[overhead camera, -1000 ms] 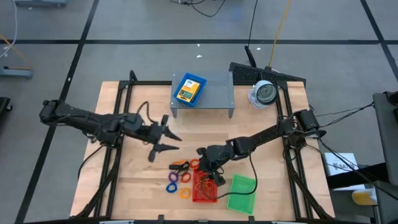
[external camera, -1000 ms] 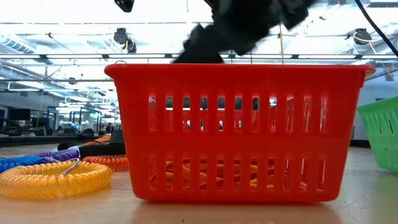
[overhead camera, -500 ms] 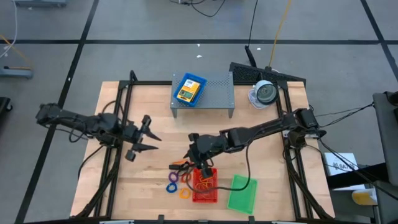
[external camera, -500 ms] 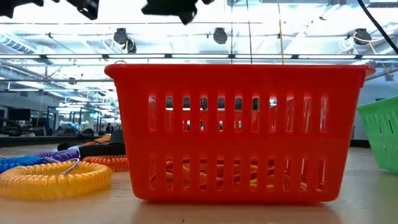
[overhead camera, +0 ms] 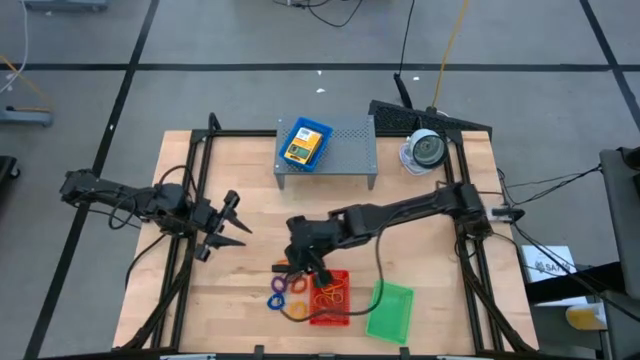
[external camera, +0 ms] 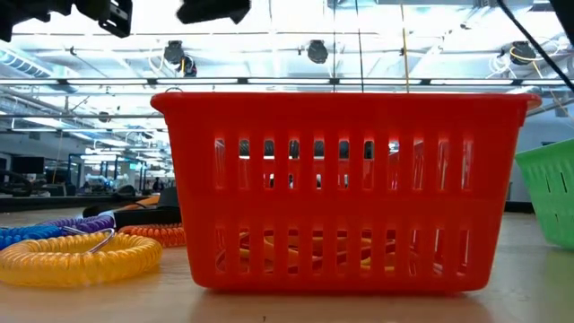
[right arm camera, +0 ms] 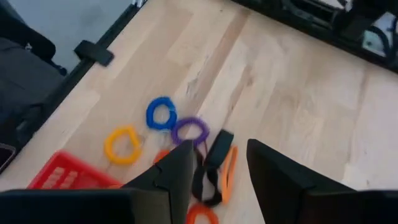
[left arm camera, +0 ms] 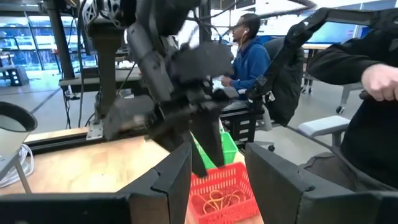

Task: Pick & Place Office Desk Supplies
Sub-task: Put the black rubber band into the red bin

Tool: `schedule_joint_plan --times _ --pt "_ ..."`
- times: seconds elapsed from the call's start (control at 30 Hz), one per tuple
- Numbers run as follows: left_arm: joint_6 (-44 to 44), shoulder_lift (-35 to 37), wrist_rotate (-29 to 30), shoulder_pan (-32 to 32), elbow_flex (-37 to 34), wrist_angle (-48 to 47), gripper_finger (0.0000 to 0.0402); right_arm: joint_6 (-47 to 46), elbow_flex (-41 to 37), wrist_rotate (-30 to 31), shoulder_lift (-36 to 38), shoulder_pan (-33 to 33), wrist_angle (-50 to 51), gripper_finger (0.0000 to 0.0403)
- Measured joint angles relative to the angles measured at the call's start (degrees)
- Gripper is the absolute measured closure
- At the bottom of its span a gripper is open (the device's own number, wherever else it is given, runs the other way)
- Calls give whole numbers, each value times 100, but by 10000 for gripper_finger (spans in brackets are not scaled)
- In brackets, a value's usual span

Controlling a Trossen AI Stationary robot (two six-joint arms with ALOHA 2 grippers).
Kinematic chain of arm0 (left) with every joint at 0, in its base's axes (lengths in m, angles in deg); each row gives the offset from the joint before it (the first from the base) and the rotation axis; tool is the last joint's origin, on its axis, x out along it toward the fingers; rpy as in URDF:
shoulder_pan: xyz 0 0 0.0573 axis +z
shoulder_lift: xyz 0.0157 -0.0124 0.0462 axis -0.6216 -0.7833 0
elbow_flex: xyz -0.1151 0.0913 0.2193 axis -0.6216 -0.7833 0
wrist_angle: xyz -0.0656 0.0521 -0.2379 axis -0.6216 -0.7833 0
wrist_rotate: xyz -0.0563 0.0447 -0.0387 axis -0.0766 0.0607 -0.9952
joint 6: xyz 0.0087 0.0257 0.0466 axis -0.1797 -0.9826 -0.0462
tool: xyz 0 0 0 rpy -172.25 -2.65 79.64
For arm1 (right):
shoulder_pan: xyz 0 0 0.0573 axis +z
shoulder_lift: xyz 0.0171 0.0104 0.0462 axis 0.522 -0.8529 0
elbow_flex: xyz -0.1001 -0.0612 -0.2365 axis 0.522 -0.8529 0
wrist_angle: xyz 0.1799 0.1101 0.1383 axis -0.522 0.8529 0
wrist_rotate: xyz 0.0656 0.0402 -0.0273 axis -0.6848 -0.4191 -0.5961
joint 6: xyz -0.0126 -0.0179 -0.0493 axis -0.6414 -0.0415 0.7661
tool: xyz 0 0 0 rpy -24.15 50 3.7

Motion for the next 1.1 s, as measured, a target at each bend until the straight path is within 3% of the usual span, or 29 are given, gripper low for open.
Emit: schedule_joint_plan --times 0.27,0.83,1.1 --pt "0 9 3 0 0 -23 245 145 1988 10 -1229 59 1123 273" --pt "-5 4 177 0 0 55 245 -264 987 -288 -1435 -35 1124 273" --pt "2 4 188 0 0 61 245 -379 420 -295 -1435 -124 585 273"
